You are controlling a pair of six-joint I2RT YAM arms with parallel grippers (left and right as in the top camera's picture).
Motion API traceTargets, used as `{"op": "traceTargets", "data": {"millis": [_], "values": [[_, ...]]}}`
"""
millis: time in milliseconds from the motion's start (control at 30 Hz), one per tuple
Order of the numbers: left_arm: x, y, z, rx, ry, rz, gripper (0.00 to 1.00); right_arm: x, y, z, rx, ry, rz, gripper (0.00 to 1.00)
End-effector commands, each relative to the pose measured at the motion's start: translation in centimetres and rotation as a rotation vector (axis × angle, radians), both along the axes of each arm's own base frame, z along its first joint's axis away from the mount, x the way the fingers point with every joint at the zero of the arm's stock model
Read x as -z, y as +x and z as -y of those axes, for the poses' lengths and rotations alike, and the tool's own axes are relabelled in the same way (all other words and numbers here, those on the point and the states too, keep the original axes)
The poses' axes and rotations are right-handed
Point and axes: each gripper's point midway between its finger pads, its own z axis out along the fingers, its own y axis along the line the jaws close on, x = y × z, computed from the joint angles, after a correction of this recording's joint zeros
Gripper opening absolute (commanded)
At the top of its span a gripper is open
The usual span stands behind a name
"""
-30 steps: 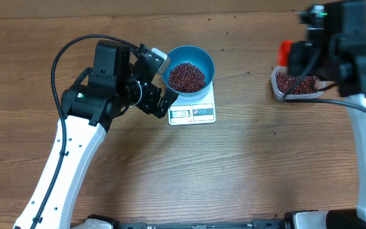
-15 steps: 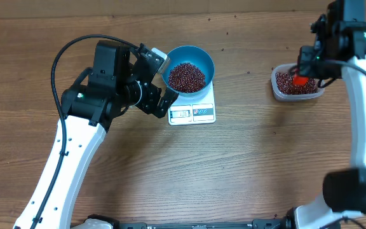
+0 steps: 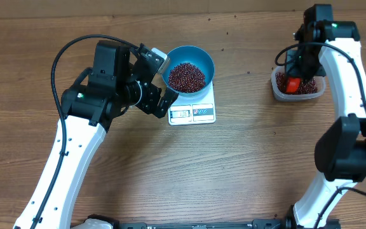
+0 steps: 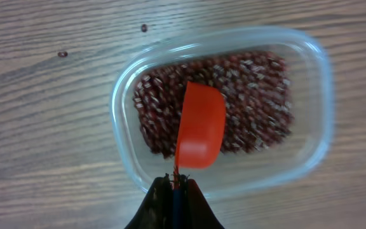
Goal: Scoop item into bowl and weigh 150g on scale
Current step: 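Move the scoop back to the tub and dip into the beans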
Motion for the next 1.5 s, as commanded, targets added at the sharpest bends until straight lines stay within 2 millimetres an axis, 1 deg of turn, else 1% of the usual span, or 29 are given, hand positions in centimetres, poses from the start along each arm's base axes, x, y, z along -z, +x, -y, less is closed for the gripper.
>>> {"op": "traceTargets", "data": {"millis": [0,100,200,367,467,633,733,1033,1200,1300,1400,1467], "values": [[-1.2,0.3,-0.1,-0.017,-0.011,0.027,0.99,1.6,0.5,-1.2,-0.013,0.082,-0.016,0.04],[-1.2,0.3,-0.1,-0.016,-0.011,0.027,1.00,2.4,0.9,-2.2,-0.025,0.144,-0.019,0.04],[-1.2,0.3,-0.1,-0.017,-0.011,0.027,0.99,2.3,1.2,-2.7,-0.029,0.179,-0.007,0.04],[-1.2,0.3,-0.1,-0.017,-0.011,0.027,1.00,2.1,1.1,-2.2,0.000,0.268,0.000,0.04],[-1.2,0.3,-0.1,-0.017,-0.011,0.027,0.99,1.8,0.9,-1.4,0.035,0.346,0.005,0.04],[-1.2,0.3,-0.1,-0.017,-0.011,0.027,1.00,0.7,0.6,-0.7,-0.003,0.515,0.045,0.04],[-1.2,0.3,-0.1,-0.017,-0.011,0.027,1.00,-0.1,0.1,0.2,-0.008,0.603,0.069,0.04],[-1.2,0.3,-0.1,-0.017,-0.011,0.027,1.00,-1.5,-1.5,4.1,0.021,0.732,0.135,0.04],[-1.2,0.3,-0.1,-0.017,-0.011,0.027,0.99,-3.1,-2.0,5.3,0.002,0.833,0.217,0.04],[-1.2,0.3,-0.1,-0.017,-0.011,0.027,1.00,-4.4,-2.3,5.1,-0.041,0.912,0.277,0.04],[-1.2,0.3,-0.1,-0.017,-0.011,0.027,0.99,-6.0,-2.5,4.1,-0.093,0.992,0.330,0.04],[-1.2,0.3,-0.1,-0.017,-0.011,0.027,0.99,-7.0,-2.6,3.0,-0.125,1.048,0.353,0.04]]}}
